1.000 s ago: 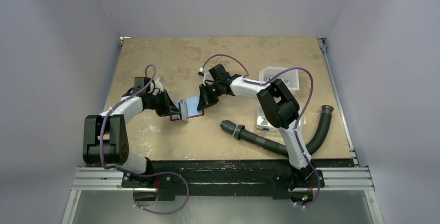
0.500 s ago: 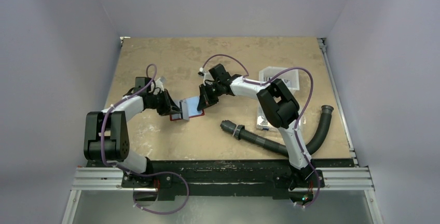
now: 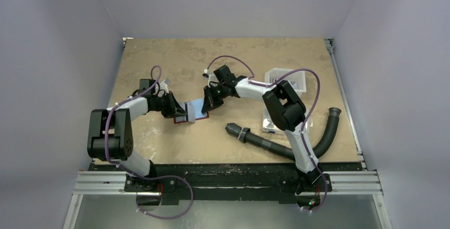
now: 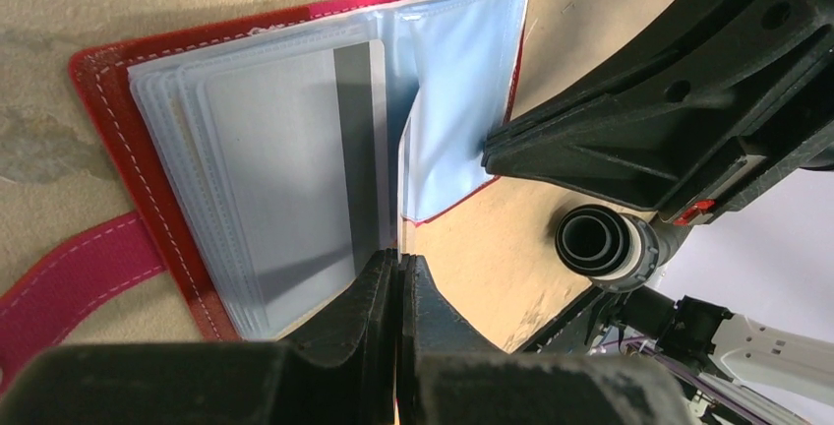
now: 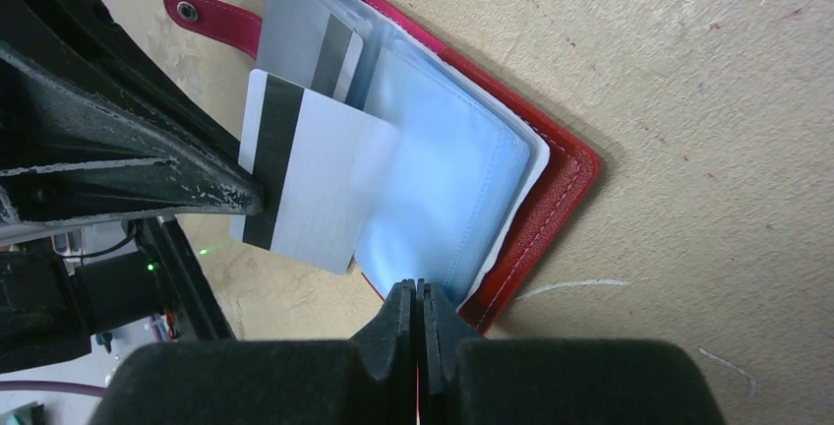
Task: Put the credit cards into the card holder
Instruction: Insert the credit card into the card holder.
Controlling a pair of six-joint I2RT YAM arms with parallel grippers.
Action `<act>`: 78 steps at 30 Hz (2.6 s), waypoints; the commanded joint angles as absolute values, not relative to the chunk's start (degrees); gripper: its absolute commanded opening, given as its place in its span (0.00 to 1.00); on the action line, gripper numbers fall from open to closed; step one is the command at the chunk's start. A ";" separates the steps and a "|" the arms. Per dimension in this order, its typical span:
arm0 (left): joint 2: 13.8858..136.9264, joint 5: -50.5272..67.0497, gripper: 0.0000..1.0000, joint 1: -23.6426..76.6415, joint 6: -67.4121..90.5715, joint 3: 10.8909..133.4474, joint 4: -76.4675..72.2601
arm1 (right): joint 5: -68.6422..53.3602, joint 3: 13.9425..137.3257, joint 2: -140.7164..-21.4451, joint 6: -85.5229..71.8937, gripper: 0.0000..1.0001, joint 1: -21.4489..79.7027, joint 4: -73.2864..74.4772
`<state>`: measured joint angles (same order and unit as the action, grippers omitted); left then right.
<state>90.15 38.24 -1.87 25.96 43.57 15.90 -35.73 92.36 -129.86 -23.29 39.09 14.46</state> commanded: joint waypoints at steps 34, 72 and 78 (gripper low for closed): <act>94.18 37.17 0.00 -1.85 34.32 41.75 1.39 | -32.34 93.59 -133.58 -20.71 0.00 38.76 16.18; 87.60 13.34 0.45 10.47 28.60 48.03 17.26 | -29.10 97.74 -128.65 -22.15 0.16 36.96 20.75; 89.86 12.05 0.42 15.04 30.71 49.00 13.97 | -30.97 97.37 -130.98 -23.83 0.08 37.51 18.58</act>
<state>88.71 15.46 11.97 30.37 47.03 15.49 -30.35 96.14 -130.02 -23.18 36.84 19.99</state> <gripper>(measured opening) 0.428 0.112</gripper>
